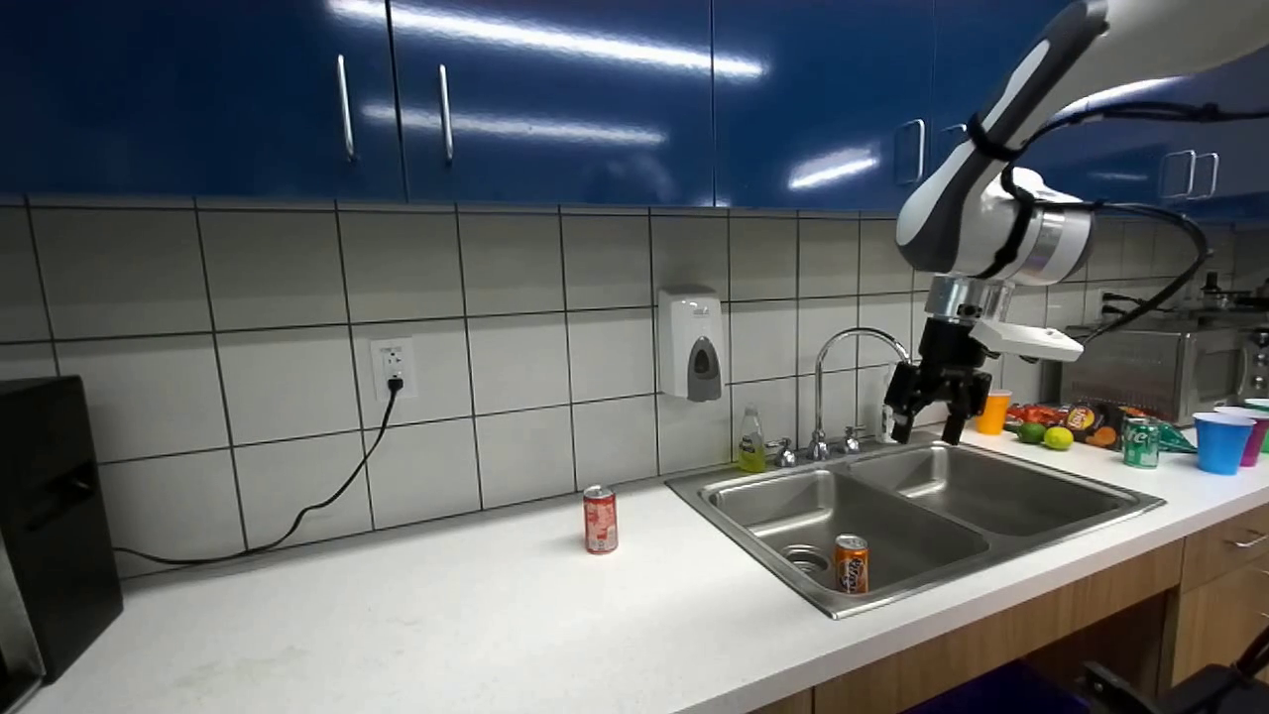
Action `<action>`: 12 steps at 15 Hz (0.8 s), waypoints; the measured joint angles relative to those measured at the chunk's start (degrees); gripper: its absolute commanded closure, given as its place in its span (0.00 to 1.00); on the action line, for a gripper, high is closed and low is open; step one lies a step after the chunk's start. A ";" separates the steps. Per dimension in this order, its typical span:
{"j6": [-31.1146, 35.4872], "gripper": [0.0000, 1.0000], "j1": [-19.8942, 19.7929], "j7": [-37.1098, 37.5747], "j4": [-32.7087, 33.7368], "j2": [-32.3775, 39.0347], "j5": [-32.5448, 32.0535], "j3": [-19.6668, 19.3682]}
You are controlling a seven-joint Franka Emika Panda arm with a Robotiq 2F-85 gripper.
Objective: Move the can from the sink to the left counter
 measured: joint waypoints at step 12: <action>10.97 0.00 -12.19 -8.79 20.57 33.54 14.38 14.32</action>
